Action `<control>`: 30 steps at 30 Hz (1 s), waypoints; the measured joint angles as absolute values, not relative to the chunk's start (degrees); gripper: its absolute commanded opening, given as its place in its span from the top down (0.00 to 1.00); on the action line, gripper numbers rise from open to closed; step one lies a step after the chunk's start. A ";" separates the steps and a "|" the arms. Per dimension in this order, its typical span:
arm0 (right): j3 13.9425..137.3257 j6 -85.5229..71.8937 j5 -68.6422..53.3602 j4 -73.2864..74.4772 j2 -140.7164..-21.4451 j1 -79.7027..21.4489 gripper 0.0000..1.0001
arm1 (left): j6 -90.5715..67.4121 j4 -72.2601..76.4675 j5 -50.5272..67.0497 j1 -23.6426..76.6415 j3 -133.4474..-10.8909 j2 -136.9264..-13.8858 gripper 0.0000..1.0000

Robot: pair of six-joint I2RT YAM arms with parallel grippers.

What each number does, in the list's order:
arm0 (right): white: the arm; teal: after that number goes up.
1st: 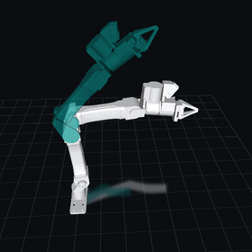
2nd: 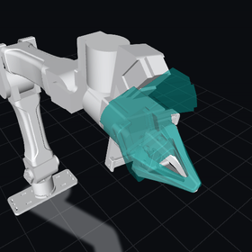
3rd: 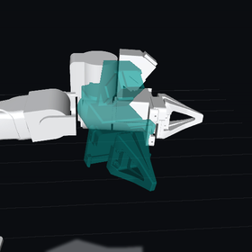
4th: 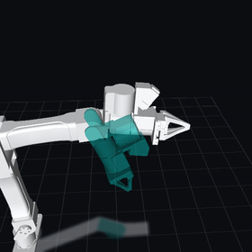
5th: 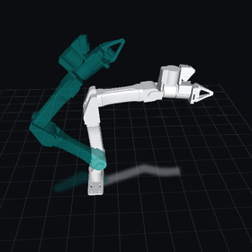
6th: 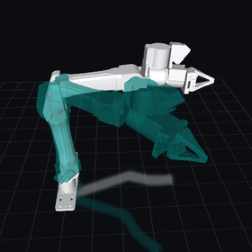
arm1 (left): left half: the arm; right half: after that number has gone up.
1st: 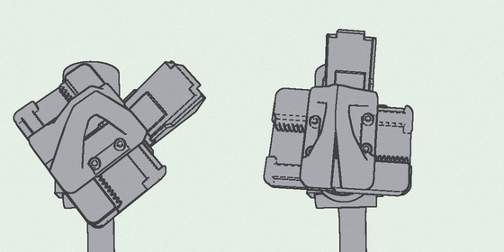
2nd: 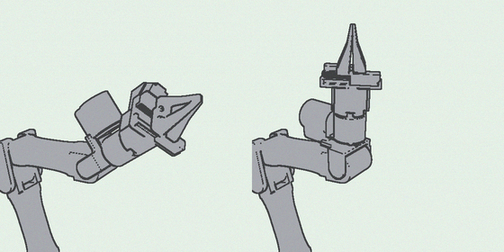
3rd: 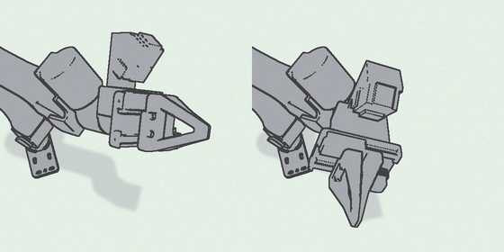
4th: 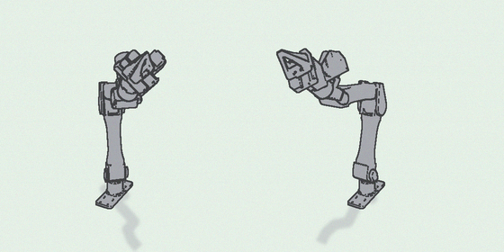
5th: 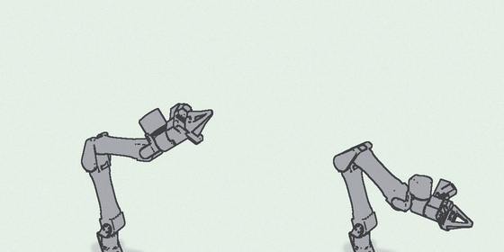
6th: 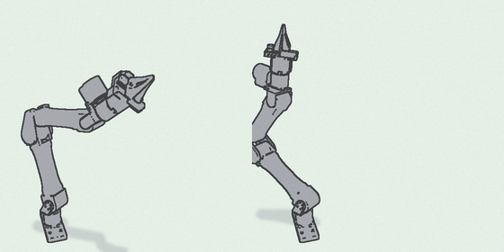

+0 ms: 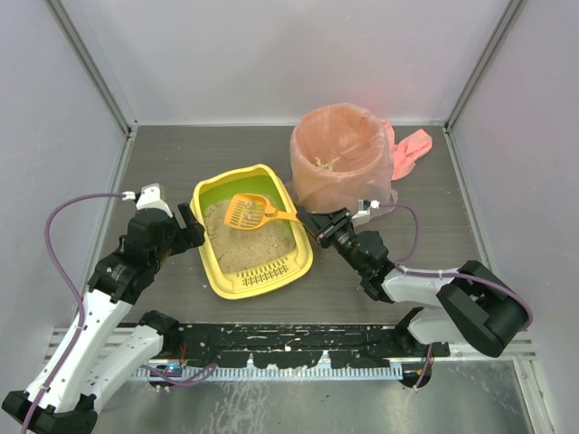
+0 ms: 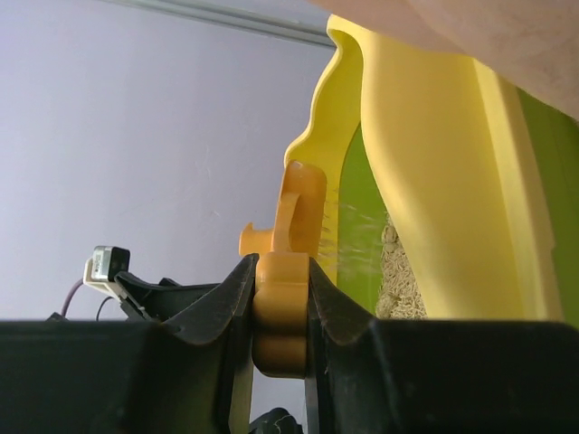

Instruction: Clean the litter box

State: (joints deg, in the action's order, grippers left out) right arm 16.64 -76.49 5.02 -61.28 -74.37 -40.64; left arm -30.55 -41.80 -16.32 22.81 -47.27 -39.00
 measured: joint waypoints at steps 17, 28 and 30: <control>17.67 -74.91 3.07 -60.16 -75.55 -40.25 0.99 | -30.37 -41.80 -17.28 22.81 -46.68 -38.74 0.16; 18.31 -73.14 2.52 -57.74 -74.65 -38.81 0.99 | -30.11 -41.87 -18.13 22.83 -46.65 -38.09 0.16; 18.37 -72.93 2.22 -57.76 -74.74 -39.44 0.99 | -30.00 -41.87 -18.15 22.83 -46.59 -38.02 0.16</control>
